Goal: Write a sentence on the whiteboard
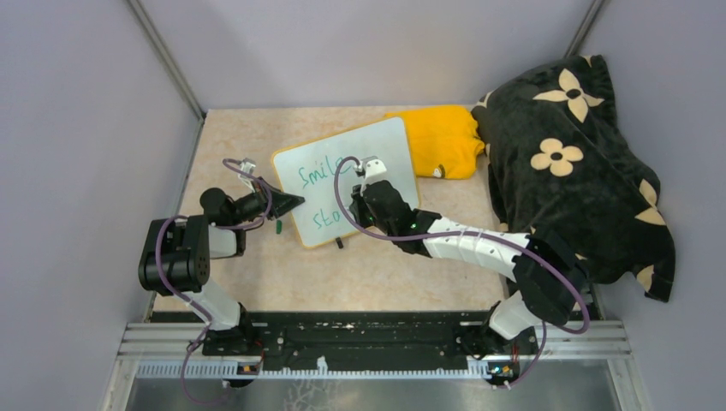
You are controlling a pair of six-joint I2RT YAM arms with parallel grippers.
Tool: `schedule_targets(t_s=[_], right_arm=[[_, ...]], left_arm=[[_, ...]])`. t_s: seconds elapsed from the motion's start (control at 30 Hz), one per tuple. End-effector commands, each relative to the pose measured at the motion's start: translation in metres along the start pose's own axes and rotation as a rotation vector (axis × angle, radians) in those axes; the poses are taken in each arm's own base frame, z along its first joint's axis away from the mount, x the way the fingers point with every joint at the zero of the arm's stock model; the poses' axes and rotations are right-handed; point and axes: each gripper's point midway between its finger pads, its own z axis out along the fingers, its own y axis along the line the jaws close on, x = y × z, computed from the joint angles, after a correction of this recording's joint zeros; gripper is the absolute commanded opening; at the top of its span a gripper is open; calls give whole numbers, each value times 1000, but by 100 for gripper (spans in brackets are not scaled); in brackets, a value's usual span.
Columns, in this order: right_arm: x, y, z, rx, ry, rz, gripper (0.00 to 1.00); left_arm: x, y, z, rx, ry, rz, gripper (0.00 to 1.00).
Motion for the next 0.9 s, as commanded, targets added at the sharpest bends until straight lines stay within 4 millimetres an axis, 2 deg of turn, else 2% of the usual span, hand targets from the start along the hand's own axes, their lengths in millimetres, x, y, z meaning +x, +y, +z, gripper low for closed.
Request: schedule_targets(t_s=[0.0, 0.2, 0.33, 0.53, 0.67, 0.87], right_arm=[[-4, -5, 1, 18, -33, 29, 0], [3, -11, -2, 34, -23, 33, 0], [1, -10, -4, 29, -29, 35, 0], [-27, -1, -18, -20, -100, 58, 0], [-45, -1, -24, -16, -137, 59, 0], [-53, -7, -19, -1, -143, 63, 0]], left_arm=[[-6, -8, 3, 37, 5, 57, 20], [-7, -8, 3, 38, 6, 56, 20], [-6, -8, 3, 38, 6, 57, 20], [-6, -9, 3, 39, 7, 56, 20], [-6, -9, 3, 37, 6, 55, 20], [-7, -9, 3, 39, 6, 58, 20]])
